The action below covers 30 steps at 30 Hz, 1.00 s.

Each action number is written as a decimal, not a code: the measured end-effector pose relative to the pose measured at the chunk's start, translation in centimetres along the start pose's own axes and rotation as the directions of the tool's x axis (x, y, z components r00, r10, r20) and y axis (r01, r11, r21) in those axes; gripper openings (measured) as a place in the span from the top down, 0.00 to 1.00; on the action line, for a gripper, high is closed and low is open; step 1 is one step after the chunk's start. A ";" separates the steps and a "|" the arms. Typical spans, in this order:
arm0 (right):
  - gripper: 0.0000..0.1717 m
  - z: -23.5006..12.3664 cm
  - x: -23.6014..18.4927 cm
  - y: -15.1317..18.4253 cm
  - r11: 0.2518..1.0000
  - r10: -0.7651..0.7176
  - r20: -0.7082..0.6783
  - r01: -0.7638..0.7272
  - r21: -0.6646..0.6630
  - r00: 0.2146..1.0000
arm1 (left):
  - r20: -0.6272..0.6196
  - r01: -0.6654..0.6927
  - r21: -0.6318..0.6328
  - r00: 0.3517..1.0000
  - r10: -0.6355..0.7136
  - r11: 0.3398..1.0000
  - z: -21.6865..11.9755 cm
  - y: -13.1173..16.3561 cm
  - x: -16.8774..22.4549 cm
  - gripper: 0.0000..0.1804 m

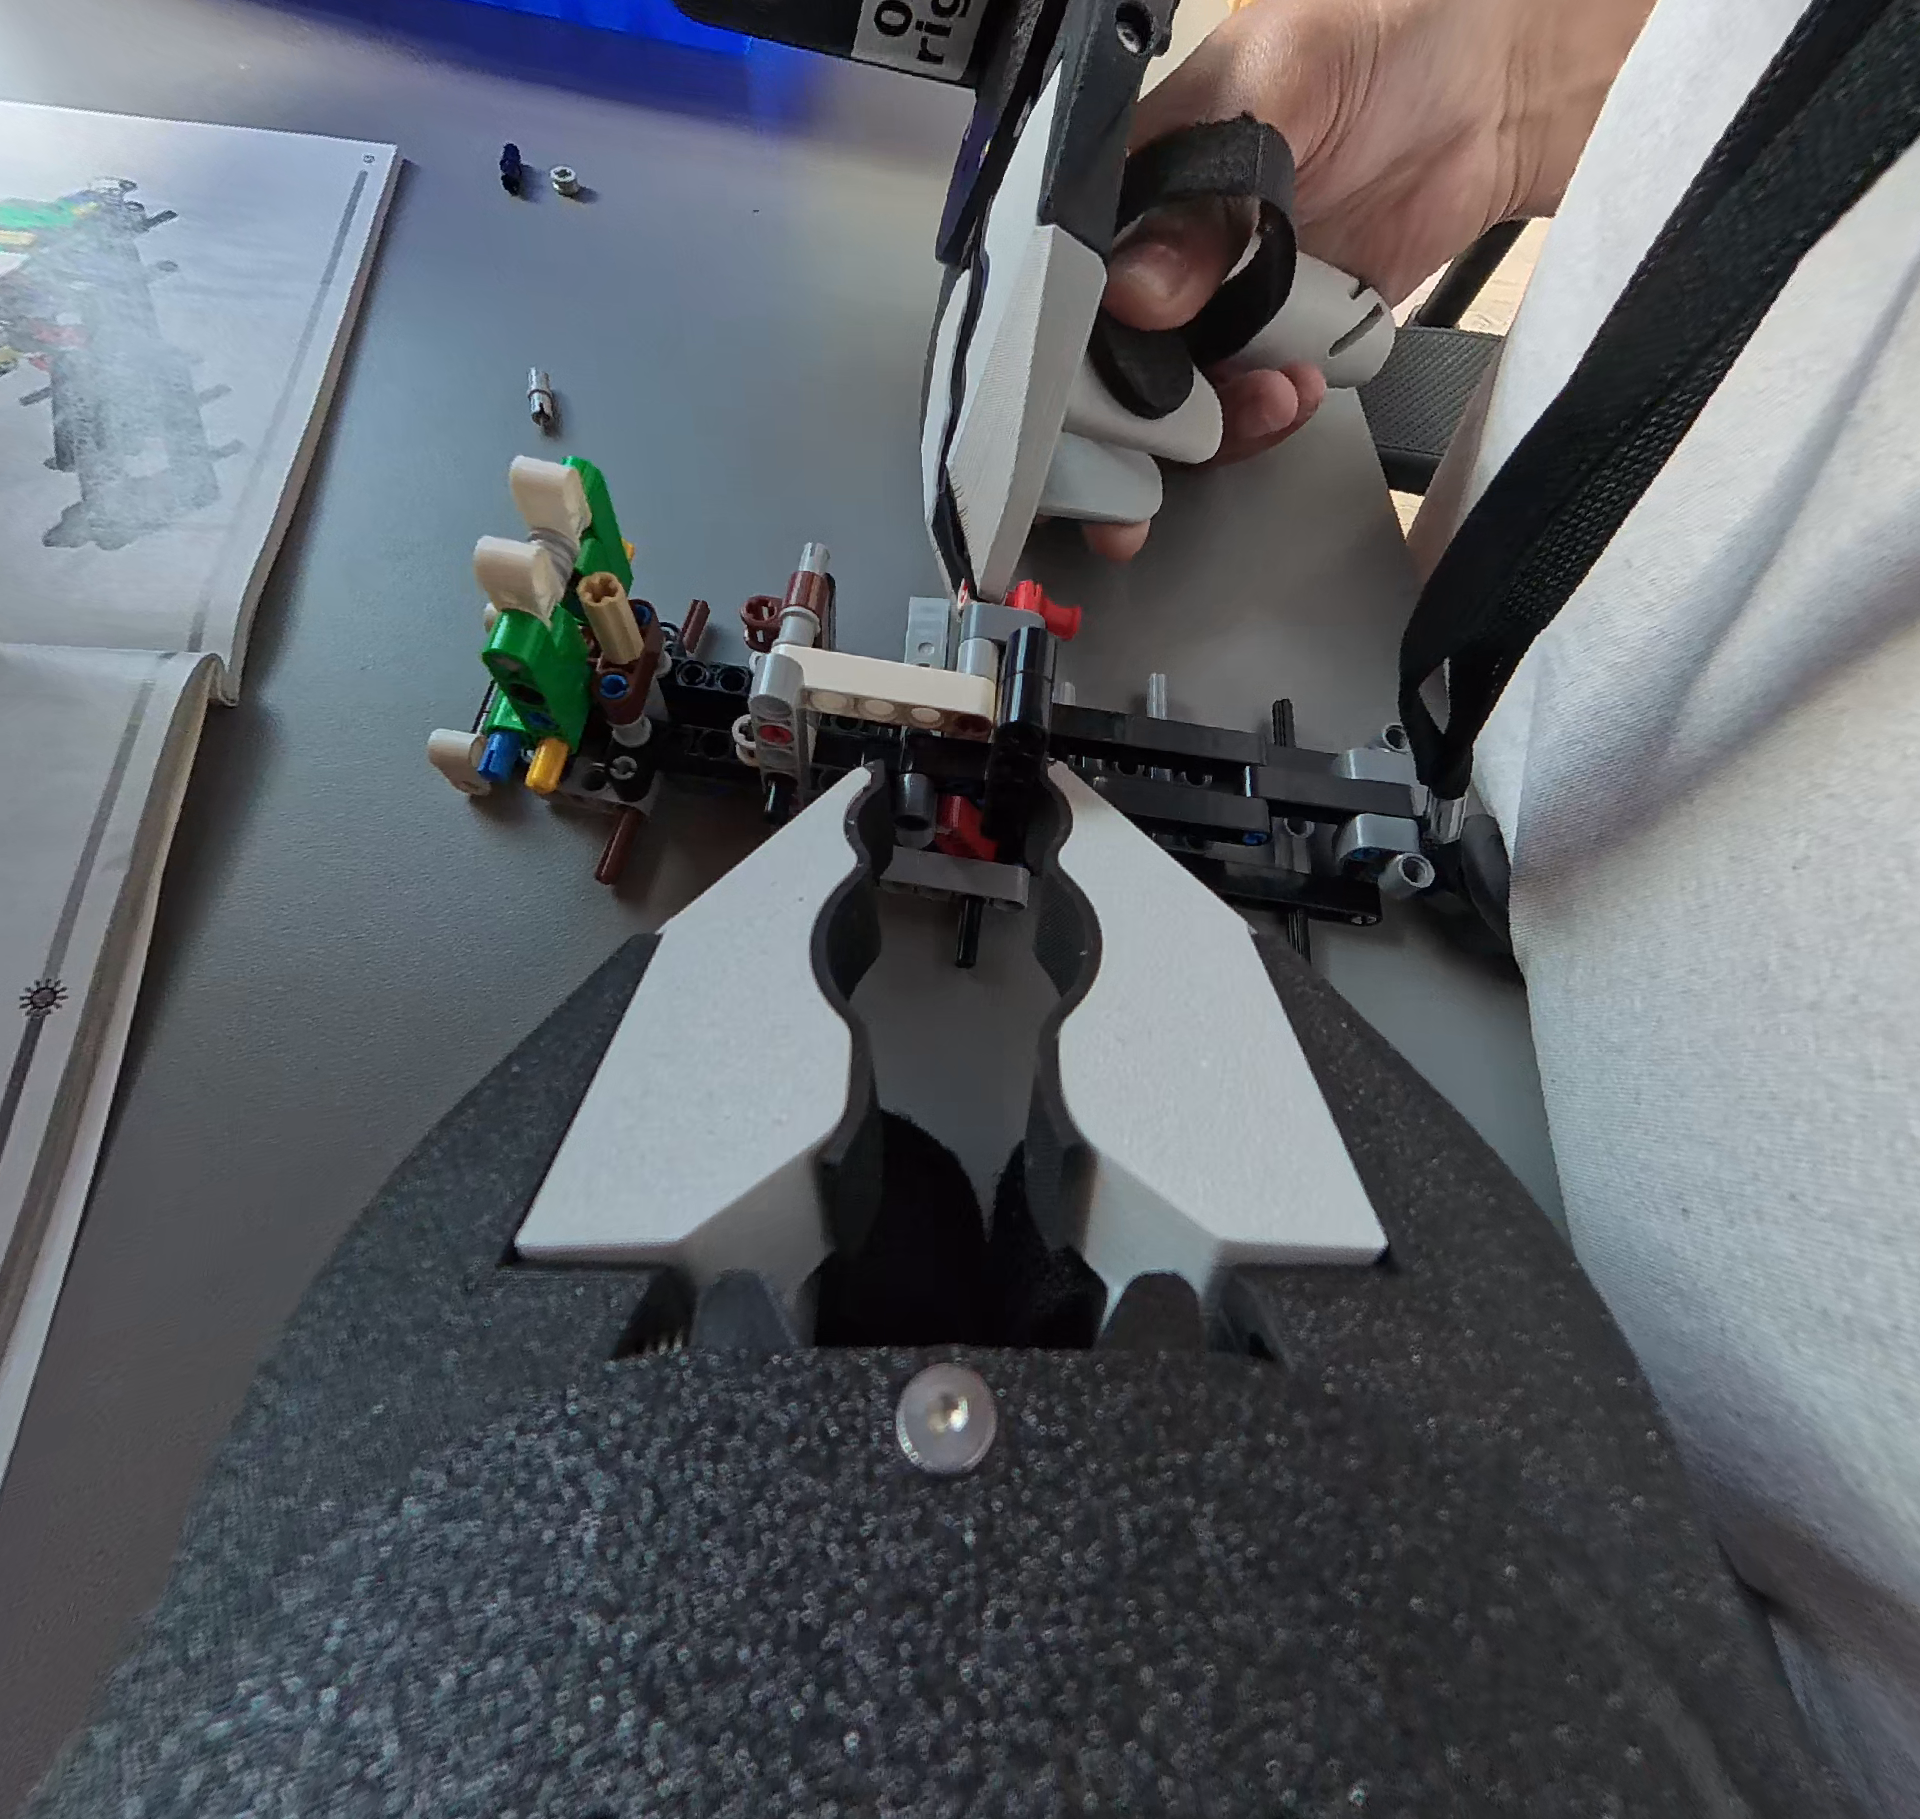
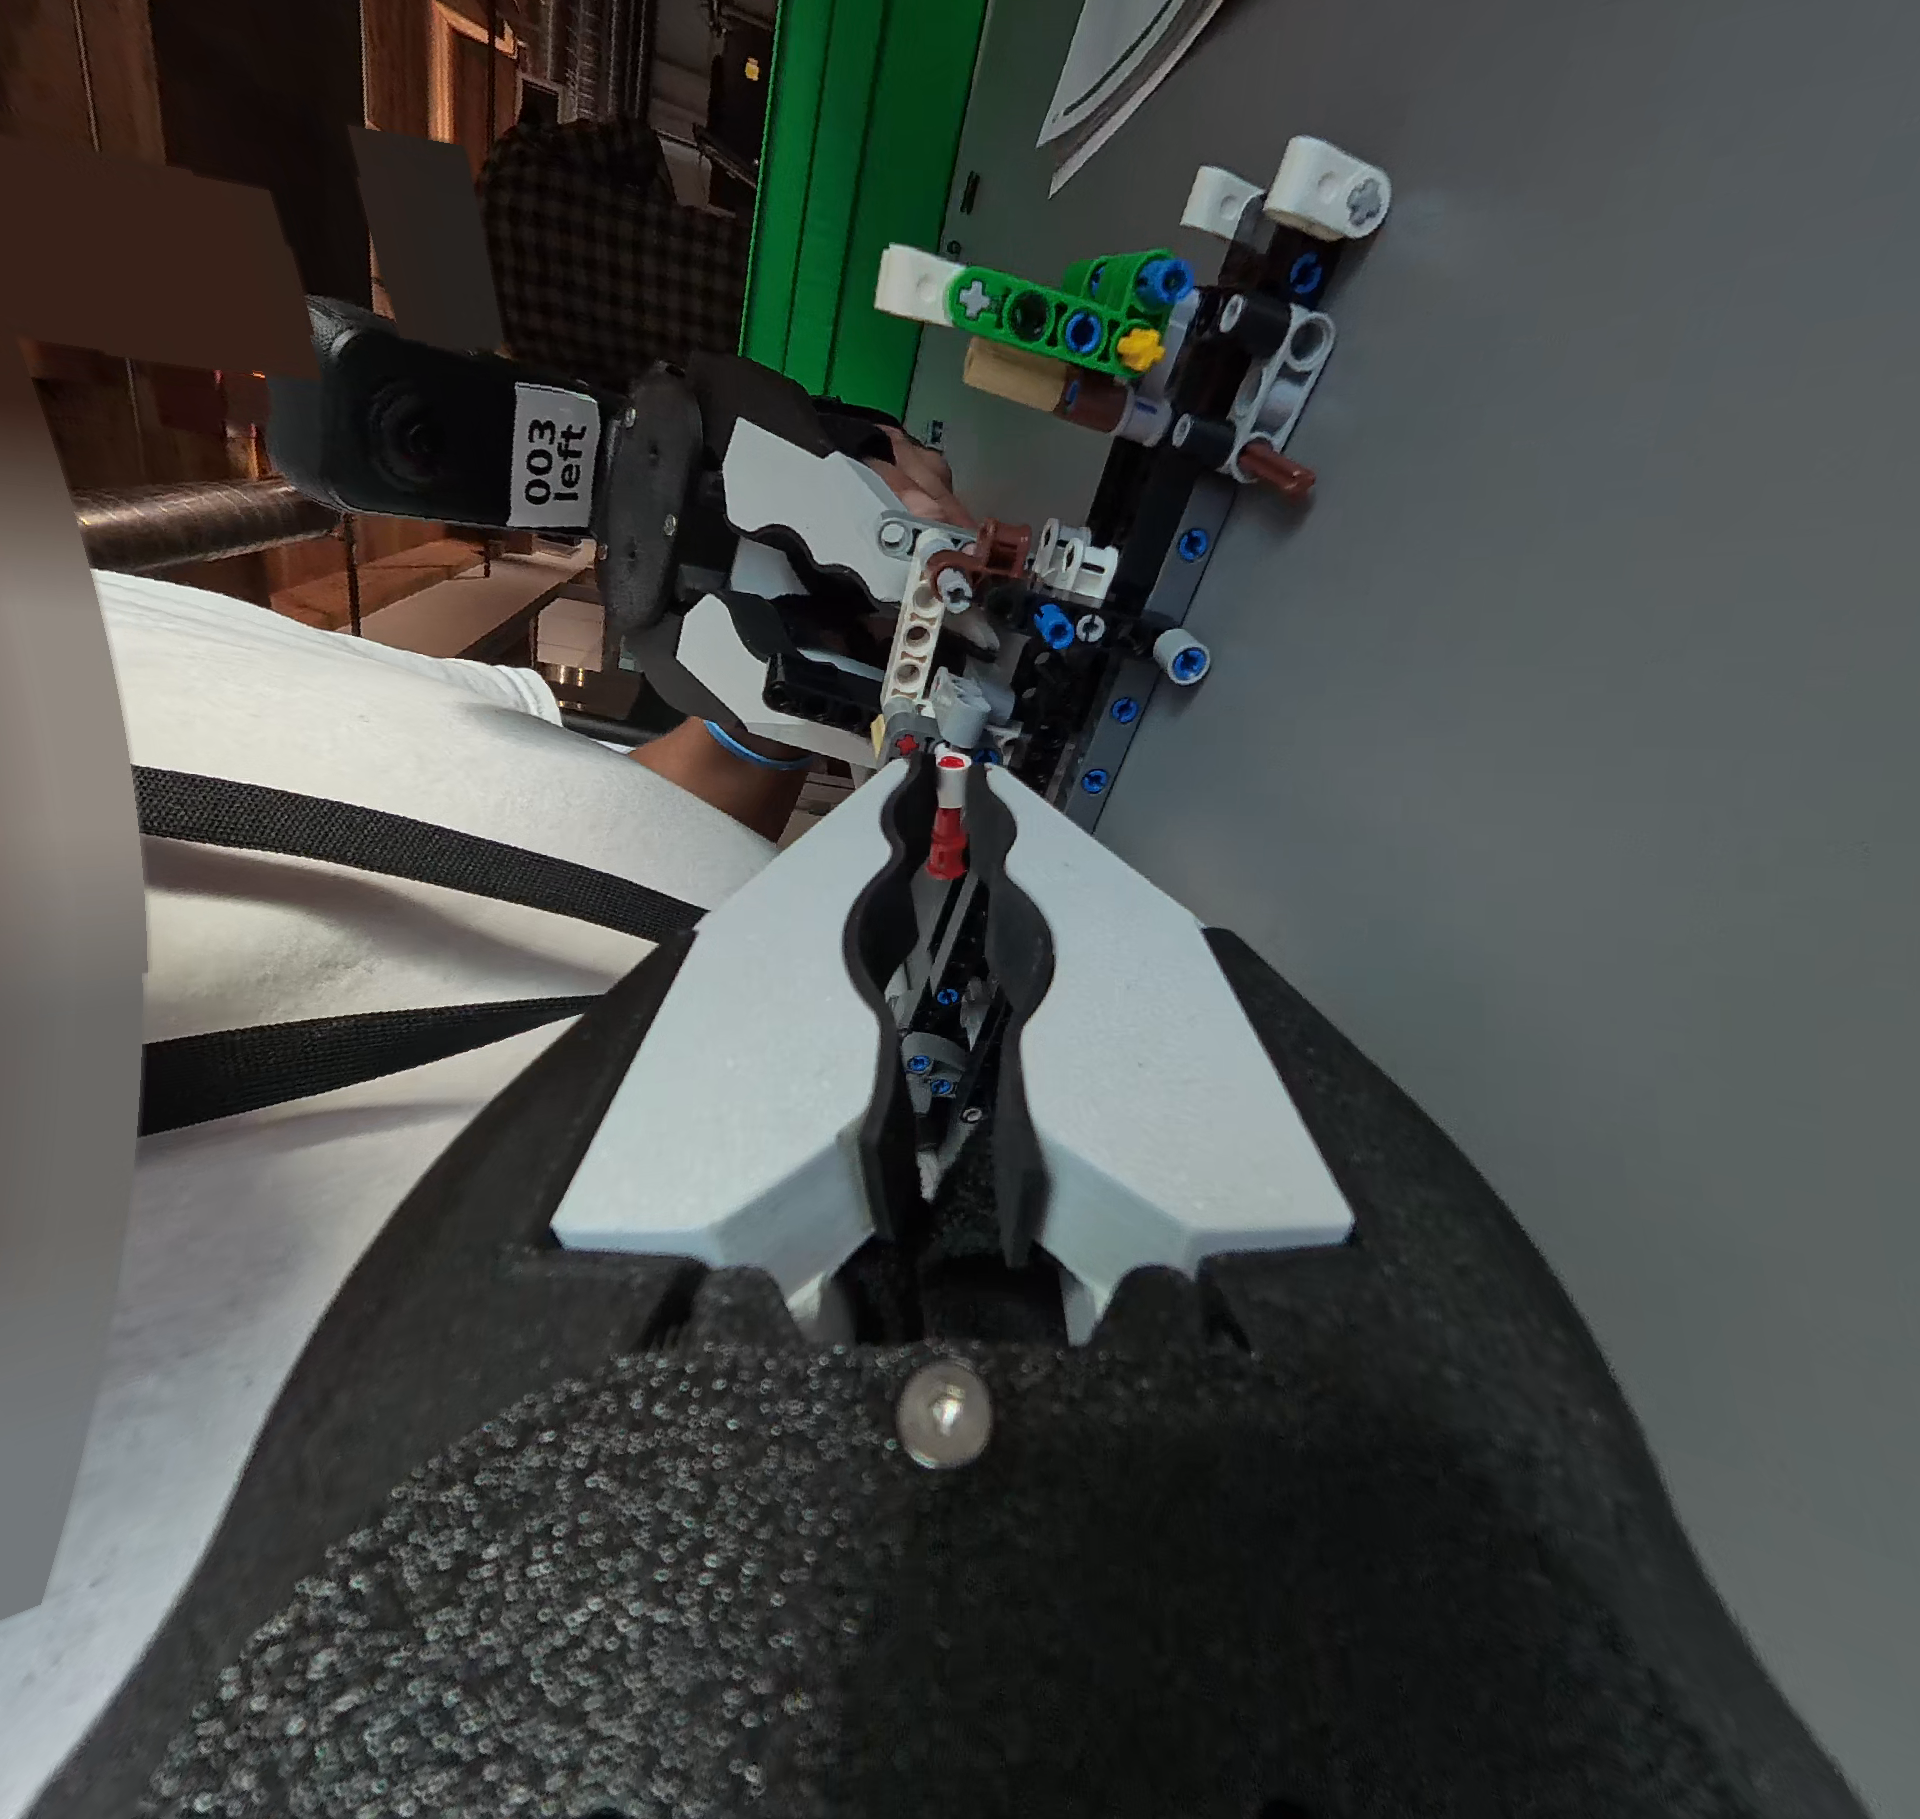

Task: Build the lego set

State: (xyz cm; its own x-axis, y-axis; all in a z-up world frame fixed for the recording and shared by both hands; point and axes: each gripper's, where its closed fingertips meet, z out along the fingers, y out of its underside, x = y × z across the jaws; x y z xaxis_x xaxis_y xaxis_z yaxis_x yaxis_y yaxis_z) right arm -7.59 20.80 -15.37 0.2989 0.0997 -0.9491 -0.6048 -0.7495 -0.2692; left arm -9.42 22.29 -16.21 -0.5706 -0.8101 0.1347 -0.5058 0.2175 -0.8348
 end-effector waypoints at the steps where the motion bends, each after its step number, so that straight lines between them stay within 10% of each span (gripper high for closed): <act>1: 0.97 0.0 0.0 0.1 1.000 0.009 0.003 -0.009 -0.005 1.000 | -0.001 0.001 0.000 1.000 -0.001 1.000 0.0 0.0 0.0 0.87; 30: 0.97 0.1 0.0 -0.2 0.982 0.137 0.031 -0.140 0.128 0.990 | 0.010 0.002 0.000 1.000 -0.002 1.000 0.0 0.0 0.0 0.87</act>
State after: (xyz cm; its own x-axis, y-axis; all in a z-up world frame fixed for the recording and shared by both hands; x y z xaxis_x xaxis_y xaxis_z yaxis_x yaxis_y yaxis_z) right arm -7.55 20.98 -15.38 0.1900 0.0163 -0.9816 -0.7301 -0.6662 -0.1524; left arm -9.42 22.29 -16.25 -0.5631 -0.8160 0.1307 -0.5065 0.2157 -0.8348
